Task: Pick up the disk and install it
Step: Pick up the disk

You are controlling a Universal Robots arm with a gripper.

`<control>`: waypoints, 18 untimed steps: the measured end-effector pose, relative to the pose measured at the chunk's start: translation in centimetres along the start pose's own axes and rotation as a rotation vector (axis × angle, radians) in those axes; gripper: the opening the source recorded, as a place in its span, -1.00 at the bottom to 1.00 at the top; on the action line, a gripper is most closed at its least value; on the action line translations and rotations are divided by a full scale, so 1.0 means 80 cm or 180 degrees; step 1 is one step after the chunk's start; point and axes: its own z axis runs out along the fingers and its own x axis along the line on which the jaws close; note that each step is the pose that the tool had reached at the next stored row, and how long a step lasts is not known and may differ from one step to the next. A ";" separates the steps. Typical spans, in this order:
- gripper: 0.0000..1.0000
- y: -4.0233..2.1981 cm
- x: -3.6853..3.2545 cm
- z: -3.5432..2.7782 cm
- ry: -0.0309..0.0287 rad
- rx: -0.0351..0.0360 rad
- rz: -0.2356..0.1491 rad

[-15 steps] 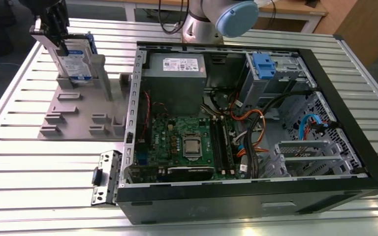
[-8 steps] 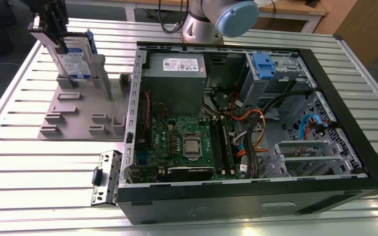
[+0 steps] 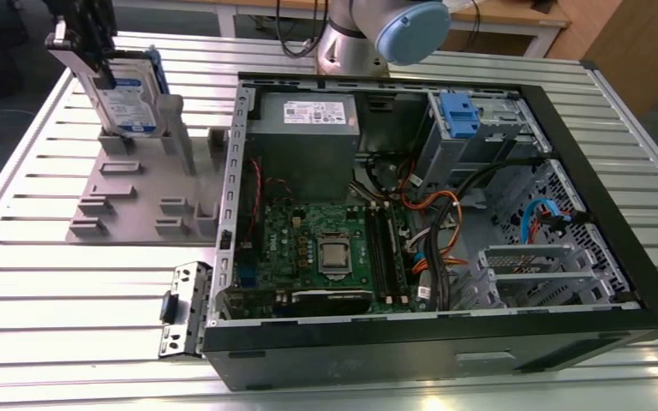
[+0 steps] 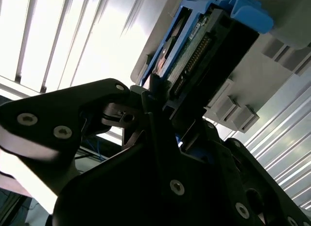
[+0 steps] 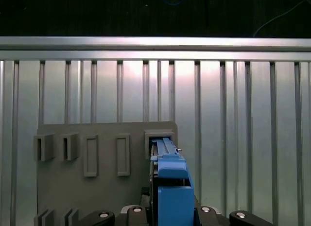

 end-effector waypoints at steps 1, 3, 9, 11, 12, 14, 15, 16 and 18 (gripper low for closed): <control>-0.27 0.0000 0.0000 -0.0011 0.0000 0.0000 0.0000; -0.27 0.0000 -0.0001 -0.0033 -0.0001 0.0000 0.0000; -0.27 0.0001 -0.0003 -0.0105 -0.0003 0.0000 0.0000; -0.27 0.0001 -0.0004 -0.0128 -0.0003 0.0000 0.0000; -0.27 0.0001 -0.0004 -0.0139 -0.0003 0.0000 0.0000; -0.27 0.0002 -0.0005 -0.0164 -0.0003 0.0000 0.0000; -0.27 0.0002 -0.0005 -0.0176 -0.0003 0.0000 0.0000; -0.27 0.0002 -0.0006 -0.0186 -0.0004 0.0000 0.0000; -0.27 0.0002 -0.0006 -0.0208 -0.0004 0.0000 0.0000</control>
